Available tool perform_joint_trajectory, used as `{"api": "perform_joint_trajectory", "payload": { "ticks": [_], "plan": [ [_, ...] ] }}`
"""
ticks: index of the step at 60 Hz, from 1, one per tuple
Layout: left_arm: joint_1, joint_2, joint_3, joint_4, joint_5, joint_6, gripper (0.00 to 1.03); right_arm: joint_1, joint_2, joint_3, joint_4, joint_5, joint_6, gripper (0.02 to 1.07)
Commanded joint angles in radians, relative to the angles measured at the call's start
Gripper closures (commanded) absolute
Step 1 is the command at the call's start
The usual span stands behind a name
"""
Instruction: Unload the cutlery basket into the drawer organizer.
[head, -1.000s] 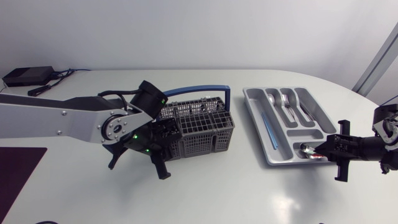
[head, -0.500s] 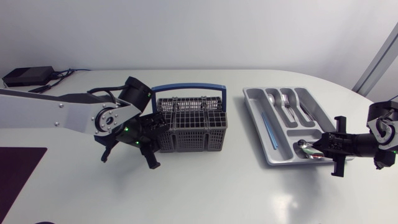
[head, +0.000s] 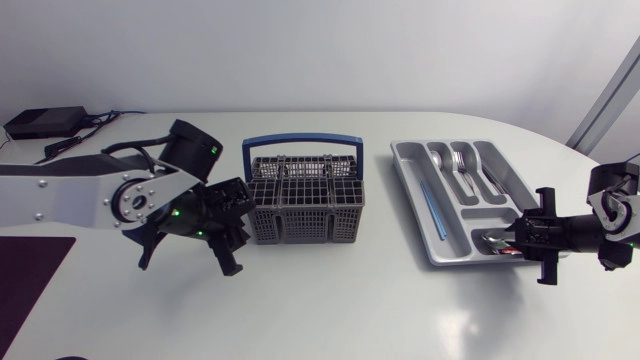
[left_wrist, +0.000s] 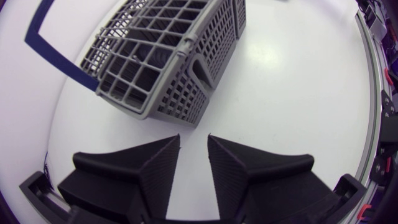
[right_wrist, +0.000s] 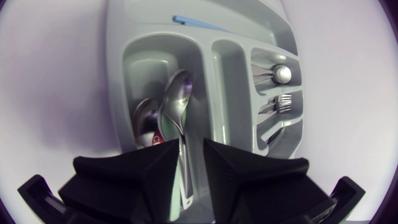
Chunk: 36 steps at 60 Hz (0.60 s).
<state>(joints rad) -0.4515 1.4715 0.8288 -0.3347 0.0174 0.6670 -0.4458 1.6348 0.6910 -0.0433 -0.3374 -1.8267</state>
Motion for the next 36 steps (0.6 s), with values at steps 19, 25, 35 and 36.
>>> {"api": "perform_joint_trajectory", "payload": {
  "ticks": [19, 25, 35, 36],
  "plan": [
    [-0.023, -0.177, -0.034, -0.047, -0.005, -0.067, 0.05, -0.002, -0.265, 0.012, -0.251, -0.058, 0.027, 0.08],
    [-0.001, -0.226, -0.03, -0.036, -0.005, -0.104, 0.05, -0.002, -0.337, 0.041, -0.311, -0.129, 0.11, 0.07],
    [0.043, -0.283, -0.031, -0.003, 0.0, -0.176, 0.06, 0.002, -0.394, 0.091, -0.357, -0.206, 0.308, 0.07],
    [0.048, -0.287, -0.034, 0.006, 0.0, -0.178, 0.06, 0.006, -0.394, 0.096, -0.354, -0.21, 0.342, 0.07]
  ]
}}
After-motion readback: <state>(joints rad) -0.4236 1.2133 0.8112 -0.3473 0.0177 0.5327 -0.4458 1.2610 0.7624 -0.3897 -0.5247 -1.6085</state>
